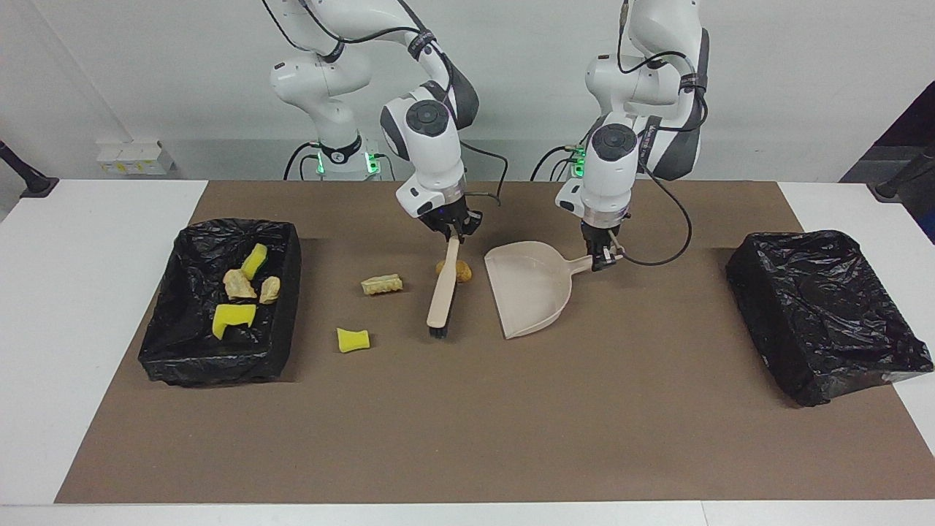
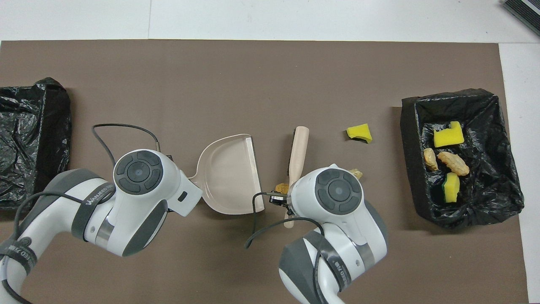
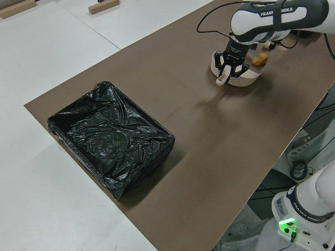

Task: Sweep and dump trash in bin
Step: 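Sweep the sponge, cracker and crumb into the dustpan with the right gripper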

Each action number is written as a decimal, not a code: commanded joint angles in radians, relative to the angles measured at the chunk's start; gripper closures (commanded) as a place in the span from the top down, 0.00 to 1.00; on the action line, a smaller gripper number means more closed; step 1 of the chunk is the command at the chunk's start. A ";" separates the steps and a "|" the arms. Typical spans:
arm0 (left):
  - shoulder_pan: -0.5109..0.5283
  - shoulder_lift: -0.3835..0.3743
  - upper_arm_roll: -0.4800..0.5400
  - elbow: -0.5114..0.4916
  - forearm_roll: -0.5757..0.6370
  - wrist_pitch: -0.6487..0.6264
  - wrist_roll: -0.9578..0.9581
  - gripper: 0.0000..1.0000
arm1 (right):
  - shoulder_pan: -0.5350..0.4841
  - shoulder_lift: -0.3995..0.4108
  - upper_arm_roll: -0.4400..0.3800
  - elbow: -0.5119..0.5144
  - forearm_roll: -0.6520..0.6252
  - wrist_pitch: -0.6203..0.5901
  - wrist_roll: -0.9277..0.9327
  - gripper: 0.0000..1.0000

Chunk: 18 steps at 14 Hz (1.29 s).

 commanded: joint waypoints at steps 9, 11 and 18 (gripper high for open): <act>-0.028 -0.041 0.015 -0.044 -0.014 0.005 -0.056 0.00 | -0.362 0.015 0.005 0.010 -0.380 -0.059 -0.741 0.00; -0.039 -0.046 0.015 -0.047 -0.014 0.003 -0.061 0.00 | -0.427 0.016 0.008 -0.005 -0.411 -0.040 -0.792 0.00; -0.040 -0.050 0.015 -0.053 -0.014 -0.003 -0.084 0.00 | -0.255 -0.073 0.014 -0.185 -0.209 -0.050 -0.556 0.00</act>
